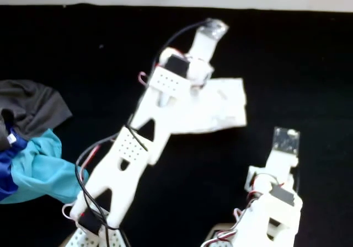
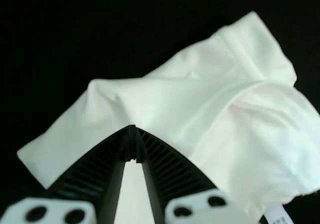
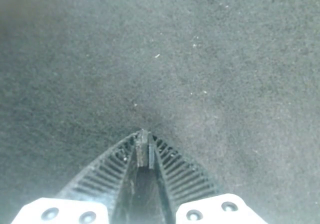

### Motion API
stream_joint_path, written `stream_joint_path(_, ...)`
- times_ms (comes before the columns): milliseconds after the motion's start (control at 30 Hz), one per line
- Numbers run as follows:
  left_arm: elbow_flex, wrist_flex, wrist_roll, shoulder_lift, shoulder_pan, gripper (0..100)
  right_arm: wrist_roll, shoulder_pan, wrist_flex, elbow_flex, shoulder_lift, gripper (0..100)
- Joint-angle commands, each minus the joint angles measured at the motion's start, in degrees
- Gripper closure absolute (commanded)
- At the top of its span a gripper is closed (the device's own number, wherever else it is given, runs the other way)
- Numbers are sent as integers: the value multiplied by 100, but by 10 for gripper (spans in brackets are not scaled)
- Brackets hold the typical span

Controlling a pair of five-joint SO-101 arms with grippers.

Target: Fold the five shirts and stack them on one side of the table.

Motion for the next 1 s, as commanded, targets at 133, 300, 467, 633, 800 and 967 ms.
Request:
stream_joint_path(133,-198,-1301,26,198,321,991,-9,-40,-268,127,-13,991)
stream_joint_path(300,-198,-1064,9,-171,189,991,-9,-40,-268,127,-13,991)
stream_joint_path(467,-198,202,26,-725,-189,991,-9,-40,-277,127,-13,991)
stream_joint_path(633,-189,1433,35,-752,-127,991,-9,-40,-277,127,-13,991)
stream_joint_path(800,-189,1222,35,-374,84,991,-9,-40,-277,127,-13,991)
stream_joint_path(967,-189,35,35,66,215,991,-9,-40,-277,127,-13,991)
